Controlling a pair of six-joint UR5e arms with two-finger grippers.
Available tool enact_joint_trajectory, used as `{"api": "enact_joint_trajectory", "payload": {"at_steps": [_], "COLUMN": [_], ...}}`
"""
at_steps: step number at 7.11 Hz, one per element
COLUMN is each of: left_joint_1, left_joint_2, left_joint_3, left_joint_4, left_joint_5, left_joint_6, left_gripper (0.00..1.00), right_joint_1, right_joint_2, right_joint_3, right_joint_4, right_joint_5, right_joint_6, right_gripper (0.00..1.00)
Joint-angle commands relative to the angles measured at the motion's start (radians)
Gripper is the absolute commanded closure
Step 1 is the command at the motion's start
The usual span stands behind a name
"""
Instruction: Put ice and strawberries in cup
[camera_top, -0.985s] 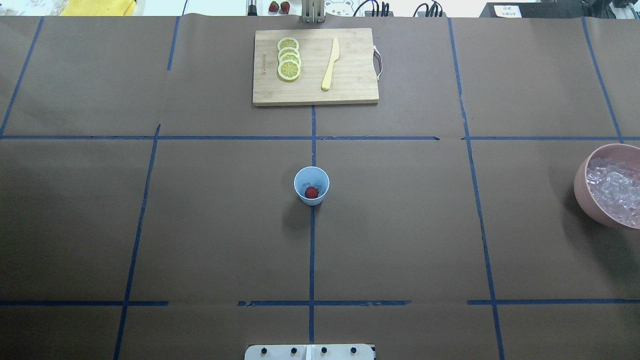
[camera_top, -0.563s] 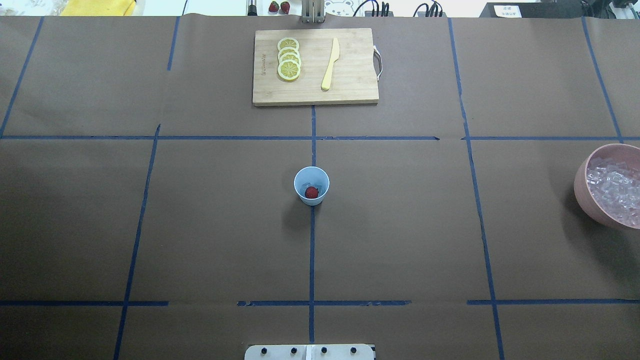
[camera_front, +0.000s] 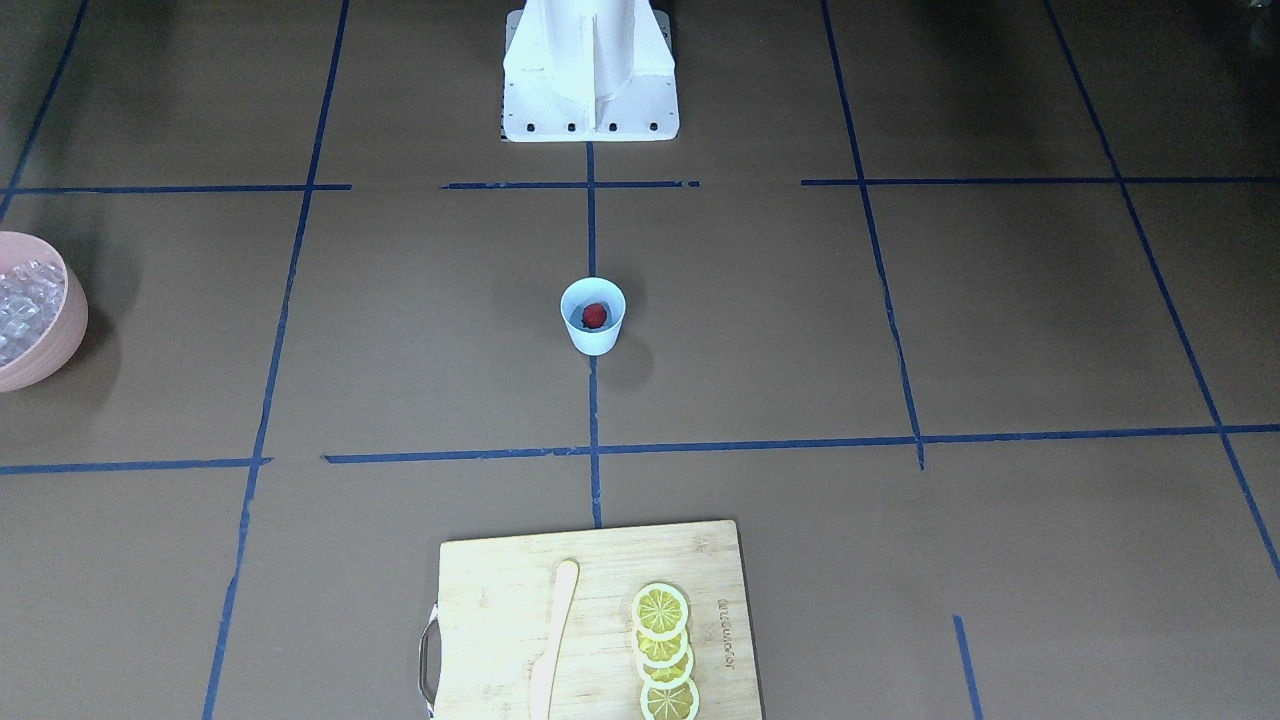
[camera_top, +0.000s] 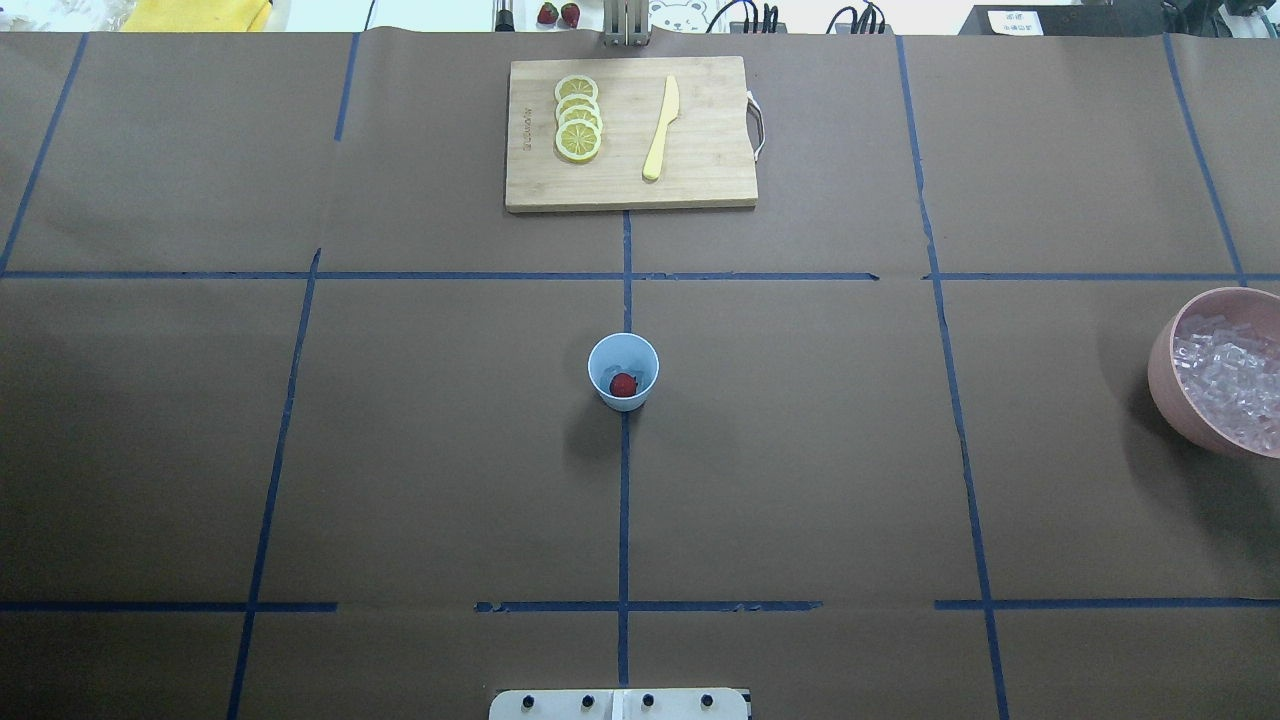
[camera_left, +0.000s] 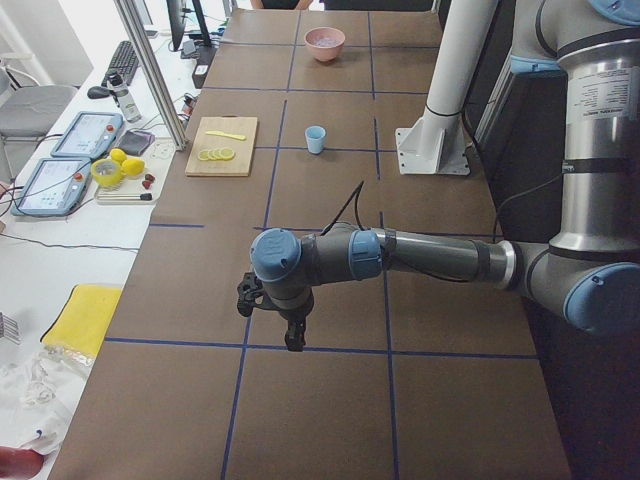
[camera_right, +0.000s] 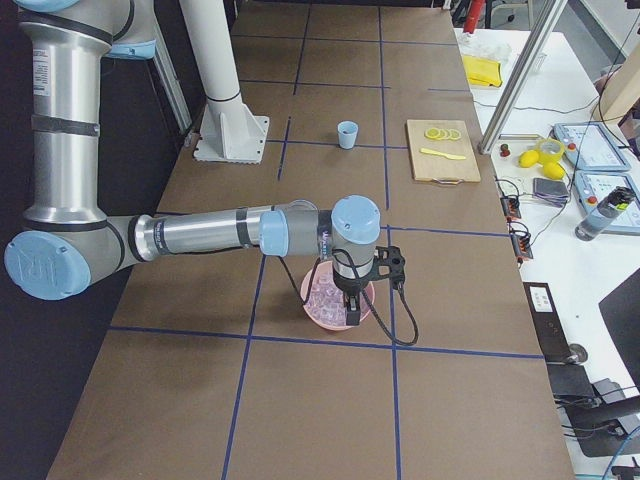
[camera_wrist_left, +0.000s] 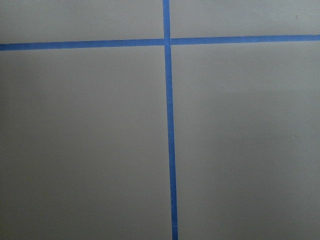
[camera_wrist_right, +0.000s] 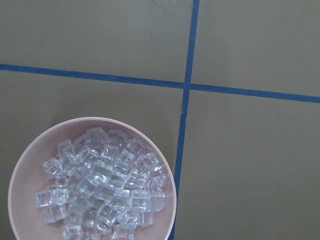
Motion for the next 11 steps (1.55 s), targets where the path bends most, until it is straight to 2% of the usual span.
{"api": "enact_joint_trajectory", "payload": {"at_steps": [1, 5, 8, 11], "left_joint_1": [-0.001, -0.027, -0.027, -0.027], "left_joint_2": [0.008, 0.045, 0.061, 0.063], "left_joint_3": [-0.001, -0.004, -0.012, -0.033], "left_joint_4": [-0.015, -0.025, -0.028, -0.028], "left_joint_5": [-0.004, -0.004, -0.005, -0.004], "left_joint_6": [0.001, 0.011, 0.006, 0.003], "left_gripper": [0.0, 0.0, 0.0, 0.0], "right_joint_1": [0.0, -0.008, -0.04, -0.039], "right_joint_2": [-0.001, -0.004, 0.001, -0.007], "right_joint_3": [-0.021, -0.018, -0.068, -0.07], "right_joint_4": [0.002, -0.002, 0.006, 0.005], "right_joint_5": [0.005, 0.045, 0.026, 0.031], "right_joint_6": [-0.005, -0.001, 0.001, 0.003], "right_gripper": [0.0, 0.0, 0.0, 0.0]}}
